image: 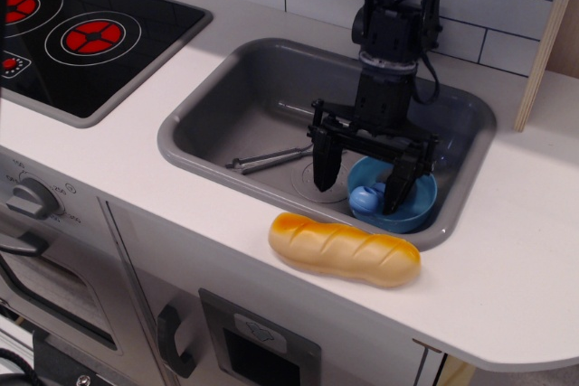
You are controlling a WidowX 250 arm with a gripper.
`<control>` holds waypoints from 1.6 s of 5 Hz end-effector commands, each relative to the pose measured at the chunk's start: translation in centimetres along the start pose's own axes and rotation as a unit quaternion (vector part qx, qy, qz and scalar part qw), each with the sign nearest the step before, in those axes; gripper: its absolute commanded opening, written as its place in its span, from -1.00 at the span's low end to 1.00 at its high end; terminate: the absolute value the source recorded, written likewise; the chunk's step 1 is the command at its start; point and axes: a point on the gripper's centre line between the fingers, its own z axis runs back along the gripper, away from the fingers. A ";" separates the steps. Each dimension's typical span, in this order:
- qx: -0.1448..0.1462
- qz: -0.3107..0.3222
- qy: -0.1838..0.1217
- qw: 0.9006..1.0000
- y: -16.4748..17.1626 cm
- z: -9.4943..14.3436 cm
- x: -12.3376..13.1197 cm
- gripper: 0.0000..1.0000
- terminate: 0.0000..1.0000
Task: Take spoon out of bowl sink
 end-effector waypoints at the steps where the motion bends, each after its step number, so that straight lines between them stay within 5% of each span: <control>1: -0.004 0.002 -0.048 0.999 -0.6 2.9 -0.6 1.00 -1.00; 2: -0.006 -0.003 -0.048 0.999 -0.7 3.0 -0.5 -1.00 -1.00; 4: -0.002 0.003 -0.052 0.999 -0.8 2.7 -0.5 -1.00 -1.00; 8: -0.073 0.044 -0.089 0.992 0.9 8.0 0.5 -1.00 -1.00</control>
